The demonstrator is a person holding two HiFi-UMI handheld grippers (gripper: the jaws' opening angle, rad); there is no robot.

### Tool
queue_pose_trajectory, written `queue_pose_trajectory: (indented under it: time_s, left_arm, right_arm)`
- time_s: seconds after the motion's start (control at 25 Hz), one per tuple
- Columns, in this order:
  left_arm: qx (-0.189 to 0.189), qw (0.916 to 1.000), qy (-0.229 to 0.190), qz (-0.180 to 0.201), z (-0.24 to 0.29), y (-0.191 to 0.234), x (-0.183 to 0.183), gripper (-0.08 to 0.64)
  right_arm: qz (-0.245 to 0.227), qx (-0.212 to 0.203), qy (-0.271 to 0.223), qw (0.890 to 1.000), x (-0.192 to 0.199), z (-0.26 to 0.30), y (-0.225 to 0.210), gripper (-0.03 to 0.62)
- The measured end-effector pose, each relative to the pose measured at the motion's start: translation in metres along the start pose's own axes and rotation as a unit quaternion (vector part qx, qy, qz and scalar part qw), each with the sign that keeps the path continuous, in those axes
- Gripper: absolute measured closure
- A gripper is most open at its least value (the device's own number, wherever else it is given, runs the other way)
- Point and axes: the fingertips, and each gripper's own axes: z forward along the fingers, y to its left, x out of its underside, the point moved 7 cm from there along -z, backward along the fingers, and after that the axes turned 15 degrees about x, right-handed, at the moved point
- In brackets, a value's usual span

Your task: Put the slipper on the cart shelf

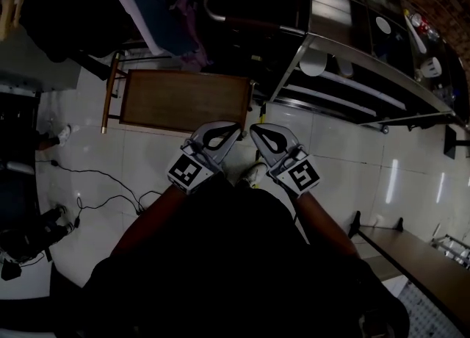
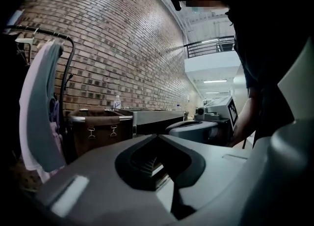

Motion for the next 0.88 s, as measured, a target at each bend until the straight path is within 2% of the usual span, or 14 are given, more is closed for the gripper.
queue_pose_trajectory:
  time_s: [0.2, 0.36, 0.56, 0.88]
  left_arm:
    - [0.007, 0.9999, 0.010, 0.004, -0.024, 0.006, 0.000, 0.558]
    - [0.018, 0.9998, -0.002, 0.009, -0.051, 0.029, 0.006, 0.558]
    - [0.046, 0.9989, 0.001, 0.009, -0.094, 0.054, 0.008, 0.558]
    - [0.089, 0.9961, -0.002, 0.002, -0.157, 0.104, 0.016, 0.558]
  right_arm:
    - [-0.005, -0.007, 0.001, 1.000, 0.001, 0.018, 0.017, 0.591]
    - [-0.018, -0.004, 0.008, 1.000, 0.000, 0.045, 0.037, 0.591]
    - [0.009, 0.032, 0.014, 0.999, 0.003, 0.087, 0.070, 0.591]
    - [0.016, 0.077, 0.018, 0.997, 0.000, 0.149, 0.121, 0.591]
